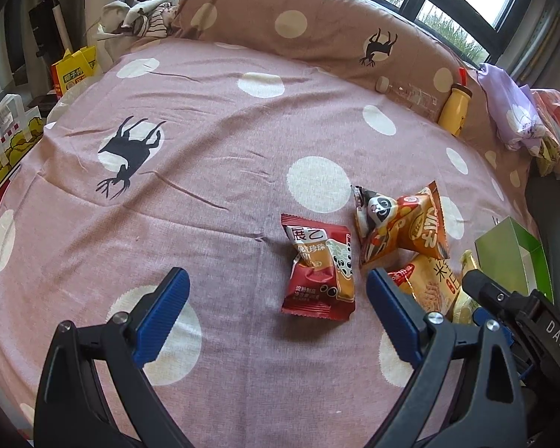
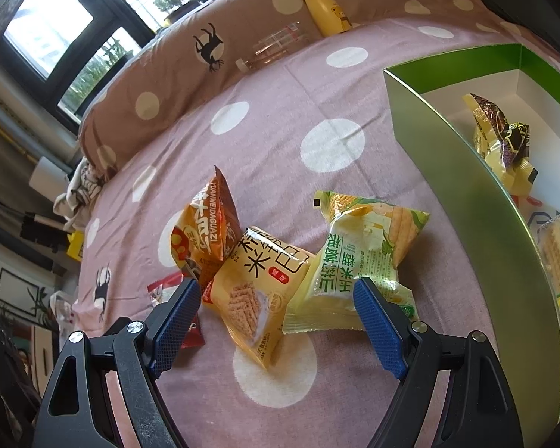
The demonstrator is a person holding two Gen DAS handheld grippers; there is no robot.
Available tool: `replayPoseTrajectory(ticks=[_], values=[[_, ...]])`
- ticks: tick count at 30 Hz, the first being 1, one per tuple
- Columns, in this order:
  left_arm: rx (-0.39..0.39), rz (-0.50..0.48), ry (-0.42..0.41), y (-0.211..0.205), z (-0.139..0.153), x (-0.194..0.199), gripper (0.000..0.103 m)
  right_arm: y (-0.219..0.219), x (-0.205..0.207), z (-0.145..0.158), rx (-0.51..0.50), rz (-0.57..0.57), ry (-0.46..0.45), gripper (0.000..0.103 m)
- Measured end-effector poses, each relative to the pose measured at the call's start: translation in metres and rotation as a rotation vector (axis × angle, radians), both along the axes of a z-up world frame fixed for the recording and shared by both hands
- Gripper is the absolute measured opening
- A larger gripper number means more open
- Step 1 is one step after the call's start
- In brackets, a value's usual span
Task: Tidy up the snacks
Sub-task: 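Withdraw the right gripper from the box toward the remaining snacks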
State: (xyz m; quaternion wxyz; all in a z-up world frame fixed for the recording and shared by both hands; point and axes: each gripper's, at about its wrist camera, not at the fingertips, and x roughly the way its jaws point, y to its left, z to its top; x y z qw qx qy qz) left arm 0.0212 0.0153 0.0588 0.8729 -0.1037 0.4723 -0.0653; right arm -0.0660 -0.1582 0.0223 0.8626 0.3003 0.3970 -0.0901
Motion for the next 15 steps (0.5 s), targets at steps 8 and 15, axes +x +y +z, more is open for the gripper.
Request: replayPoseTrajectory(ticks=[8, 15], values=[[0.007, -0.008, 0.004, -0.0029, -0.0001, 0.0005, 0.096, -0.0016, -0.0001, 0.0, 0.005, 0.0, 0.0, 0.084], [0.014, -0.025, -0.007, -0.0078, 0.0019, -0.002, 0.096, -0.0064, -0.0041, 0.0039, -0.025, 0.001, -0.01, 0.09]])
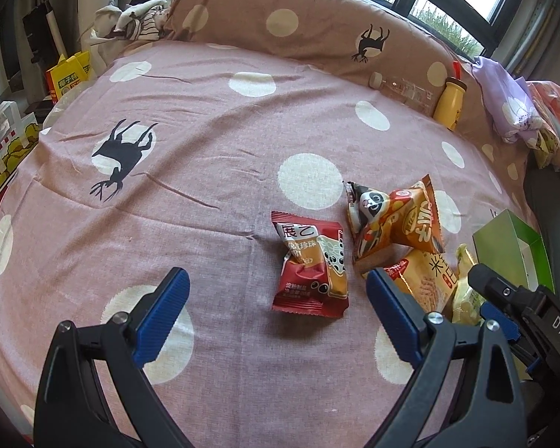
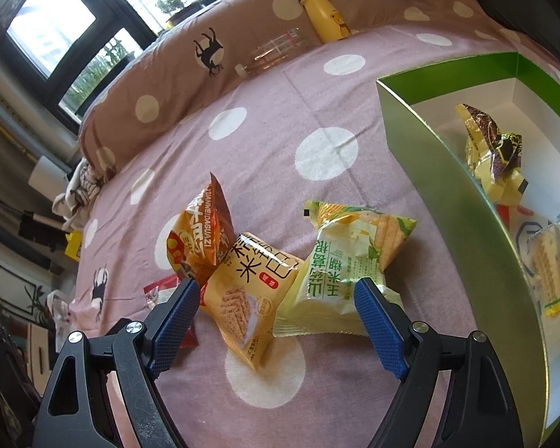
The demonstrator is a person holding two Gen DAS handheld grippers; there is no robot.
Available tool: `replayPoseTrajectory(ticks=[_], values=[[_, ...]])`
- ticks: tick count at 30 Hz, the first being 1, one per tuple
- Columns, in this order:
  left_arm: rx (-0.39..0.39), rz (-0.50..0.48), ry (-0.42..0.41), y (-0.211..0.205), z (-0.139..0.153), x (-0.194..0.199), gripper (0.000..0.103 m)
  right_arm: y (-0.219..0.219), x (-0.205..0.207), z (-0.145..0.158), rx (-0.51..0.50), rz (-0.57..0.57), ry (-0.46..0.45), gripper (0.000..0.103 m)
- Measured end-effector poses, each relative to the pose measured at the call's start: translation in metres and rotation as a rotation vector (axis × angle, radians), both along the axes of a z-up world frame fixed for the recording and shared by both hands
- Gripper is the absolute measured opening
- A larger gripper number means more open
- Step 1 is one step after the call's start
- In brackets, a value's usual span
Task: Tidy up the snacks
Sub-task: 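Withdraw the right gripper from the box toward the remaining snacks, then close the right gripper on the green-and-yellow snack bag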
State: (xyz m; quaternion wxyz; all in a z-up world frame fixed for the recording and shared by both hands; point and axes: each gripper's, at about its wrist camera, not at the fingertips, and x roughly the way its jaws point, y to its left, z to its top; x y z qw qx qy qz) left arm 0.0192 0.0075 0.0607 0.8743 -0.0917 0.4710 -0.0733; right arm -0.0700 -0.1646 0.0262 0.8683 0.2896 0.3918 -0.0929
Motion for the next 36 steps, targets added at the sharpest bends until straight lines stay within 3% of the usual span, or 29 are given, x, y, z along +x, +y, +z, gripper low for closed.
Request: replayPoseTrajectory(ticks=[14, 27, 29, 31, 34, 36], values=[[0.003, -0.106, -0.003, -0.028, -0.001, -0.006, 0.096, -0.019, 0.0, -0.002, 0.069, -0.002, -0.013, 0.093], [0.029, -0.163, 0.002, -0.046, -0.003, -0.011, 0.096, -0.027, 0.011, -0.028, 0.108, -0.026, 0.112, 0.093], [0.028, -0.162, 0.002, -0.046, -0.003, -0.011, 0.096, -0.03, 0.012, -0.033, 0.12, -0.043, 0.122, 0.085], [0.027, -0.158, 0.005, -0.045, -0.003, -0.011, 0.096, -0.033, 0.008, -0.03, 0.093, -0.068, 0.116, 0.065], [0.028, -0.153, 0.008, -0.044, -0.004, -0.011, 0.096, -0.041, 0.002, -0.031, 0.131, -0.077, 0.1, 0.053], [0.023, -0.15, 0.009, -0.042, -0.004, -0.01, 0.096, -0.042, -0.002, -0.028, 0.135, -0.064, 0.091, 0.051]])
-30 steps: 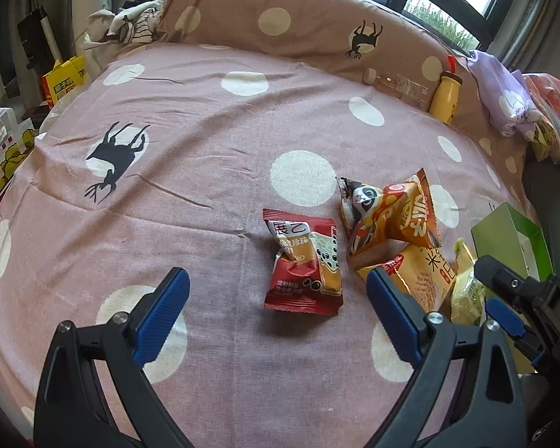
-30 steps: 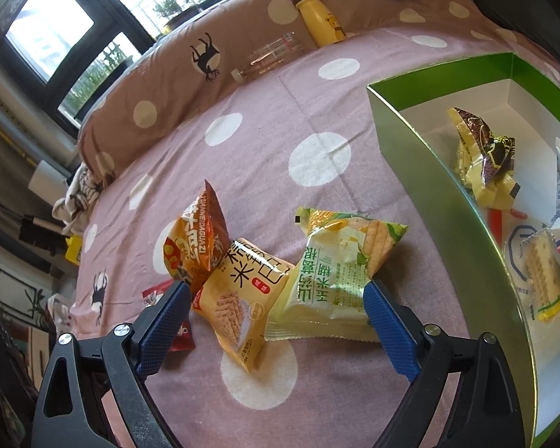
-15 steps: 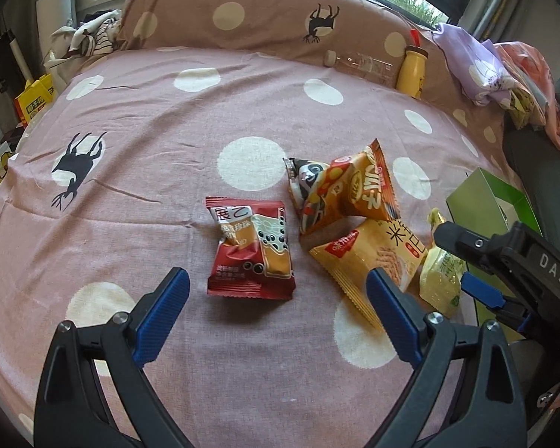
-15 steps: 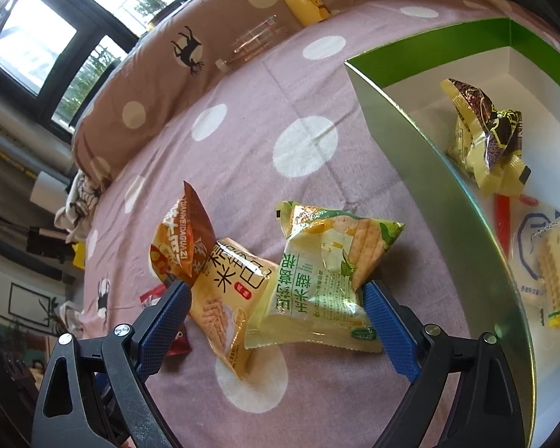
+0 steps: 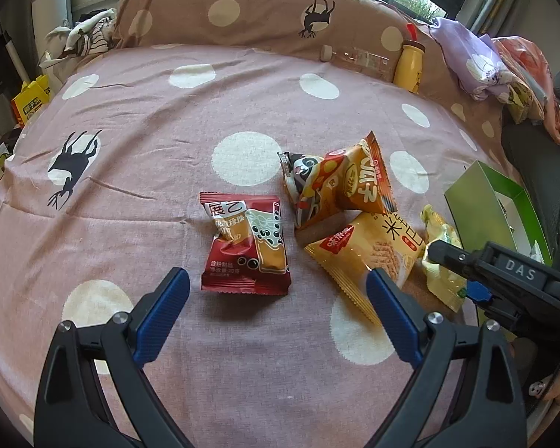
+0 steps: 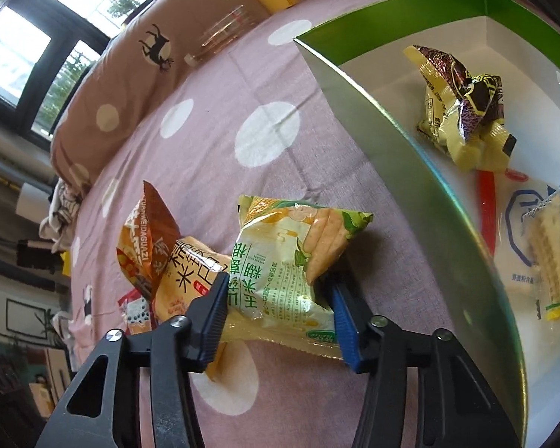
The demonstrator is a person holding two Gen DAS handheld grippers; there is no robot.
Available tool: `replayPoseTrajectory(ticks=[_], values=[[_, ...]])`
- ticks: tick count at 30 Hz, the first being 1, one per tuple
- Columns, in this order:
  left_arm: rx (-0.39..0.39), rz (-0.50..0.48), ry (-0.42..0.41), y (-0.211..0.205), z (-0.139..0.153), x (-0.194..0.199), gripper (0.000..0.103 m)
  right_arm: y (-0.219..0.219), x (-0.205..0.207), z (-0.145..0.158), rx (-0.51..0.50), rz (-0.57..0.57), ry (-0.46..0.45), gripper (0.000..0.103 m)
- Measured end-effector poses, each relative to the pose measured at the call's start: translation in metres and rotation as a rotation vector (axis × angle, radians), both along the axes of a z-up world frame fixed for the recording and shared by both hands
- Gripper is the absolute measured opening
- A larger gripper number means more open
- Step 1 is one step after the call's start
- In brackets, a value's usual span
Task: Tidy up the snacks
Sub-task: 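Close the right gripper on the green-and-yellow snack bag, then lift the green-and-yellow bag and carry it over the green box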
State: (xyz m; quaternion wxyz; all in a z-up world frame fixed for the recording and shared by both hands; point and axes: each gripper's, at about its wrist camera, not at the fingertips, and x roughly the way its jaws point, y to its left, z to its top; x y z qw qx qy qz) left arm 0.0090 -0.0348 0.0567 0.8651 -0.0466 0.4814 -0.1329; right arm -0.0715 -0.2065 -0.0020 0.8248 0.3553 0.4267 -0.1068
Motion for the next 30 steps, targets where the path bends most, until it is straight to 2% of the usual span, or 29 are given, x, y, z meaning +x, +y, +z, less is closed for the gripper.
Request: replayPoseTrajectory(ticks=[3, 6, 13, 19, 25, 30], values=[[-0.007, 0.014, 0.003, 0.006, 0.0, 0.001, 0.096, 0.007, -0.006, 0.012, -0.021, 0.034, -0.043, 0.049], [-0.015, 0.049, 0.007, 0.016, 0.001, 0.004, 0.096, 0.02, -0.006, 0.02, -0.022, 0.124, -0.083, 0.049], [-0.055, 0.143, 0.02, 0.046, 0.003, 0.009, 0.096, 0.059, 0.002, 0.027, -0.07, 0.283, -0.093, 0.049], [-0.073, 0.16, 0.02, 0.053, 0.006, 0.009, 0.096, 0.077, 0.003, 0.033, -0.003, 0.418, -0.163, 0.049], [-0.052, 0.146, 0.029, 0.049, 0.004, 0.008, 0.096, 0.075, 0.014, 0.017, -0.003, 0.363, -0.061, 0.049], [-0.063, 0.042, 0.046, 0.032, 0.003, 0.005, 0.096, 0.058, 0.004, 0.021, 0.034, 0.304, -0.097, 0.051]])
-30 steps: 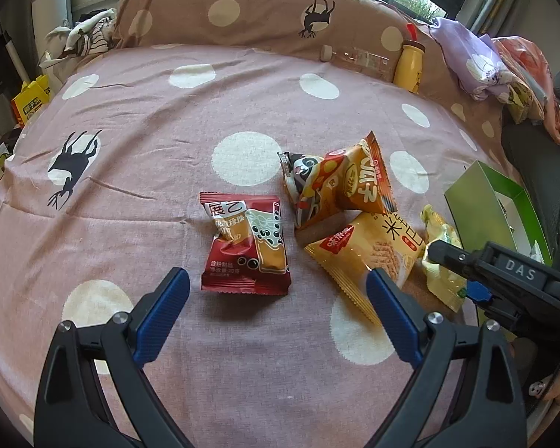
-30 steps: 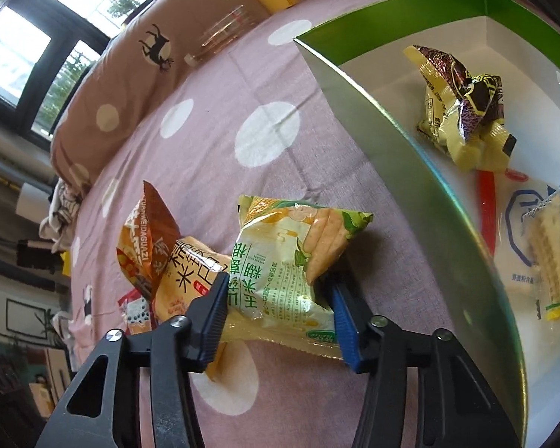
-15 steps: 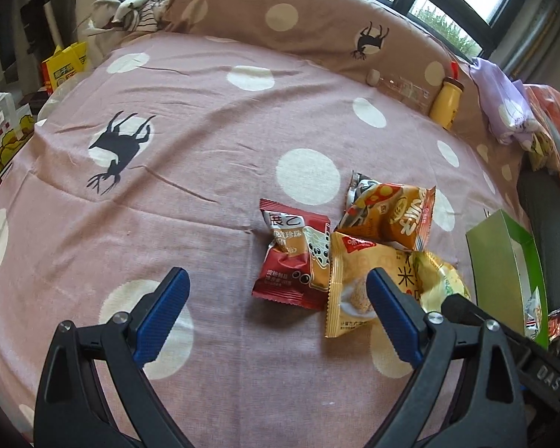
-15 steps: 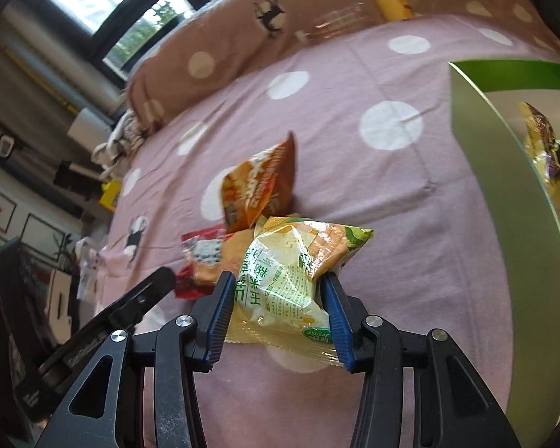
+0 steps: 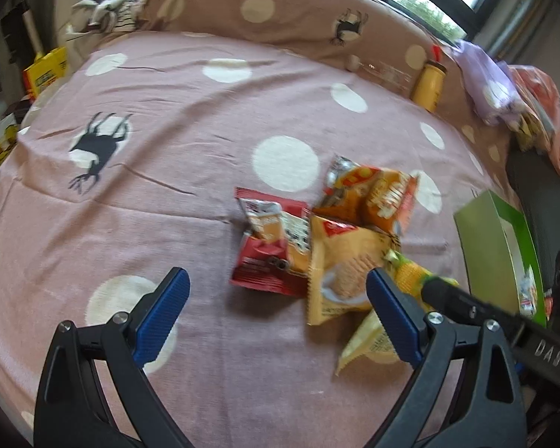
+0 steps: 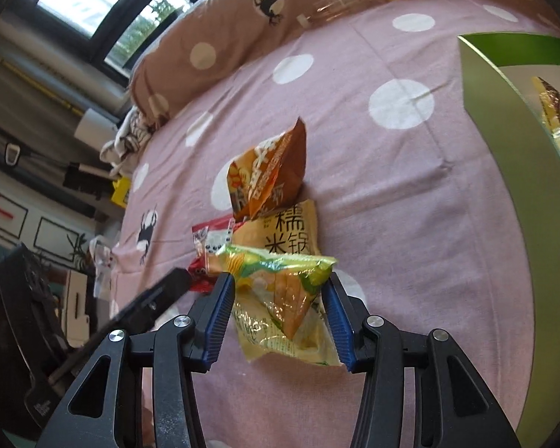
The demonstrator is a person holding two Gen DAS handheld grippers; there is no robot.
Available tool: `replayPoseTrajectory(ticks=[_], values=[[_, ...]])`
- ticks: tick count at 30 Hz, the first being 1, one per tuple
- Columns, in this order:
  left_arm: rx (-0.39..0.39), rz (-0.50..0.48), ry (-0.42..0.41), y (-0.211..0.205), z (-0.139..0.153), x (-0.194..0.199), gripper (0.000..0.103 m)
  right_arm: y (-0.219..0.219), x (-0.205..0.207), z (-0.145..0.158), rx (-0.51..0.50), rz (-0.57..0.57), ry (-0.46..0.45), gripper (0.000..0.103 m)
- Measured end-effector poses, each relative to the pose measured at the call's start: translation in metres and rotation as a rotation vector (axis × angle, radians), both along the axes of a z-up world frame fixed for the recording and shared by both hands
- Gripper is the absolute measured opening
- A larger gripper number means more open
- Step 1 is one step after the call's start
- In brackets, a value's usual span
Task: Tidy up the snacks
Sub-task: 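Lift the green-and-yellow bag and carry it over the green box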
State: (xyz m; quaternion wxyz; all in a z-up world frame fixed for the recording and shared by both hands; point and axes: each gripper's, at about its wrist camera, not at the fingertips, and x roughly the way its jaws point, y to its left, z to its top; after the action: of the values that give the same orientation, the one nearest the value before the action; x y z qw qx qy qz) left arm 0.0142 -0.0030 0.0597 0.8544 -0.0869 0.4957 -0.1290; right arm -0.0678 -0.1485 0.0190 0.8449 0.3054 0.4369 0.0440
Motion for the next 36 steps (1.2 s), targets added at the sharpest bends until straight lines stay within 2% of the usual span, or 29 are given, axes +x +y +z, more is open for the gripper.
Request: replayPoseTrajectory(ticks=[5, 13, 15, 17, 22, 25, 29, 36], values=[[0.002, -0.087, 0.007, -0.018, -0.002, -0.006, 0.096, -0.013, -0.006, 0.001, 0.061, -0.039, -0.012, 0.051], [0.007, -0.198, -0.001, -0.049, -0.006, -0.016, 0.093, -0.013, -0.003, -0.006, 0.121, -0.023, 0.017, 0.051], [0.008, -0.226, 0.001, -0.056, -0.008, -0.017, 0.087, -0.011, -0.002, -0.008, 0.127, -0.014, 0.024, 0.051], [0.008, -0.248, 0.009, -0.061, -0.011, -0.018, 0.075, -0.01, -0.001, -0.009, 0.124, -0.009, 0.03, 0.051], [-0.008, -0.285, -0.007, -0.069, -0.011, -0.021, 0.059, -0.006, 0.003, -0.014, 0.112, 0.002, 0.051, 0.051], [-0.038, -0.318, -0.008, -0.073, -0.01, -0.023, 0.043, -0.003, 0.004, -0.015, 0.11, 0.006, 0.052, 0.051], [-0.026, -0.333, -0.033, -0.081, -0.008, -0.028, 0.042, -0.001, 0.004, -0.012, 0.098, 0.019, 0.043, 0.051], [-0.068, -0.356, -0.101, -0.095, 0.009, -0.035, 0.039, -0.004, -0.007, 0.006, 0.034, -0.015, -0.032, 0.051]])
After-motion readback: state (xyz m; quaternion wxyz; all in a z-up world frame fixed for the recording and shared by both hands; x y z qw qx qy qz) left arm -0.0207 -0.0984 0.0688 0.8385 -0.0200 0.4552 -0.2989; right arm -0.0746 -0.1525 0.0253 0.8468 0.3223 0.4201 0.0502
